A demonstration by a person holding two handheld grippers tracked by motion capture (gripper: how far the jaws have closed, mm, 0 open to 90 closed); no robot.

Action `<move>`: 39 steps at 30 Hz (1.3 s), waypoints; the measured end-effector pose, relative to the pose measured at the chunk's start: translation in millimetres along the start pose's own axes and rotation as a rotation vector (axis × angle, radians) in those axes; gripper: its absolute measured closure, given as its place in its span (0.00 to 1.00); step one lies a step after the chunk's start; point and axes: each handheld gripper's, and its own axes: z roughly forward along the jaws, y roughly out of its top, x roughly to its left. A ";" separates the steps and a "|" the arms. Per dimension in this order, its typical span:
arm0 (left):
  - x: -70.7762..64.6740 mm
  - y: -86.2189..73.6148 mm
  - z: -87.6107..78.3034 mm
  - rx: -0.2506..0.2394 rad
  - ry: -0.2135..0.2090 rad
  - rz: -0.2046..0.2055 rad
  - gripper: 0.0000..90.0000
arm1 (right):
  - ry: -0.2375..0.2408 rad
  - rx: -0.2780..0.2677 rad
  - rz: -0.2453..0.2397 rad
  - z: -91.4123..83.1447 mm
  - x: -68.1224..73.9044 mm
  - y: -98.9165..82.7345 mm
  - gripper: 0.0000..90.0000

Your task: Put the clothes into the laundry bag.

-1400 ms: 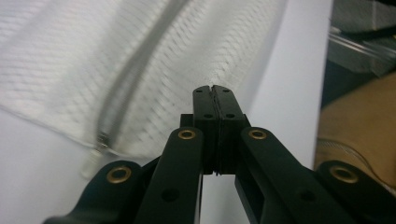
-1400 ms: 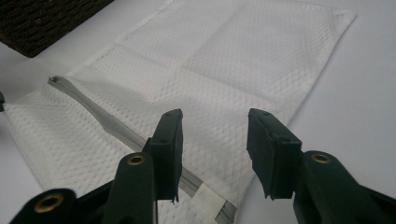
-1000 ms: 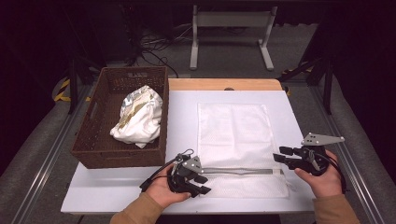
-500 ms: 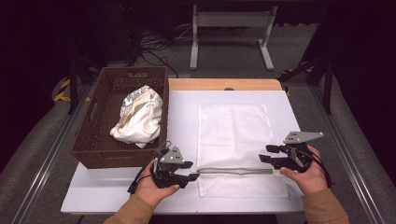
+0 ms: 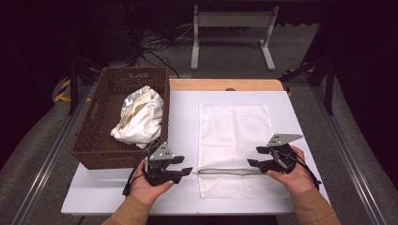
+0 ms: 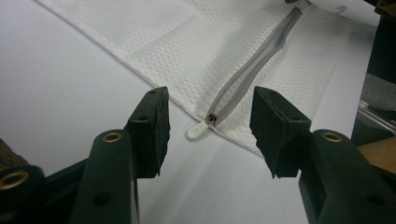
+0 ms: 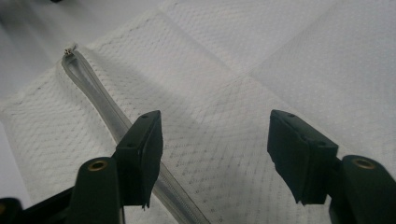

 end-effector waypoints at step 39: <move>3.3 -2.1 3.7 0.016 -0.003 -0.020 0.51 | 0.022 0.111 -0.113 34.5 19.8 -6.0 0.28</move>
